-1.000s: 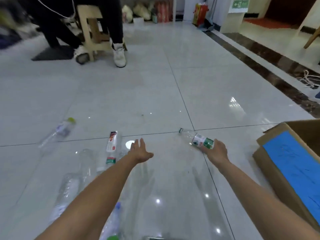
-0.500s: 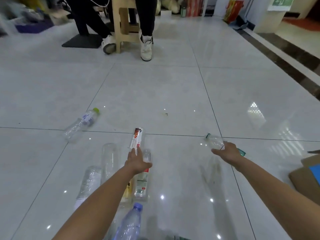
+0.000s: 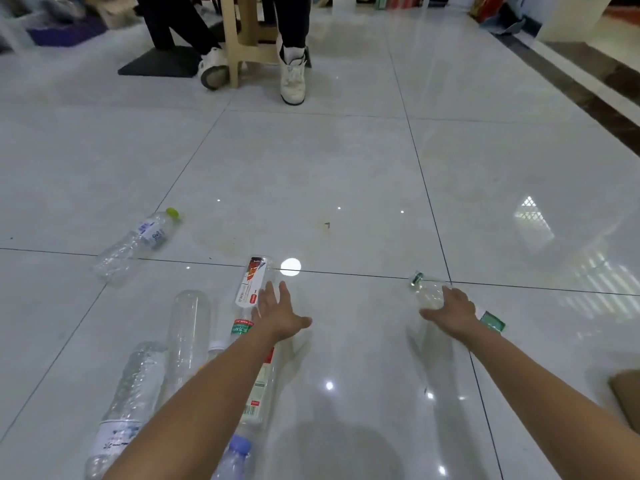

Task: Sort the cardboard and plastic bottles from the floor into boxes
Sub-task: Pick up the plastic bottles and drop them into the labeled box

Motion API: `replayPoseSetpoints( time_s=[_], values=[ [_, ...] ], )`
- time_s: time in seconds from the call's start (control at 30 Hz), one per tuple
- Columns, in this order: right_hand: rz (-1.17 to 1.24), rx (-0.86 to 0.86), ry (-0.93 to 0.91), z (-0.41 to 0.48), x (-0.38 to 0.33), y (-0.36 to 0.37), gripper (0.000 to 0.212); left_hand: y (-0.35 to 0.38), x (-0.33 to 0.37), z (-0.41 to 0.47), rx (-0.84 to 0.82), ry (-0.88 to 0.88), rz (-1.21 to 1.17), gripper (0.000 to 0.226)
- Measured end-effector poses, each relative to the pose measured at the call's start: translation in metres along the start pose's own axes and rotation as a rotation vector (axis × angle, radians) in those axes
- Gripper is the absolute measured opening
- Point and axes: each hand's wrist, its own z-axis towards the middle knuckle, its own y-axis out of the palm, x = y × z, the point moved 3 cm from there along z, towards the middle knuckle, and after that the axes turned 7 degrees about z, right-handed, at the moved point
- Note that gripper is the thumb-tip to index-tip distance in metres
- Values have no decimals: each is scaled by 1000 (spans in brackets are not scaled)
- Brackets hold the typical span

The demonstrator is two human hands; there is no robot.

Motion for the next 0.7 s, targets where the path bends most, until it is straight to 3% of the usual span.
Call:
replayPoseSetpoints(
  time_s=[0.2, 0.33, 0.47, 0.7],
  values=[
    [110, -52, -6, 31, -10, 26, 98, 2, -35, 12, 70, -190, -24, 105],
    [125, -69, 14, 43, -7, 30, 101, 13, -46, 14, 70, -228, -57, 110],
    [-2, -31, -29, 47, 0, 28, 92, 19, -48, 16, 74, -194, -51, 107],
    [-344, -97, -181, 21, -4, 37, 47, 30, -28, 13, 43, -90, -32, 105]
  ],
)
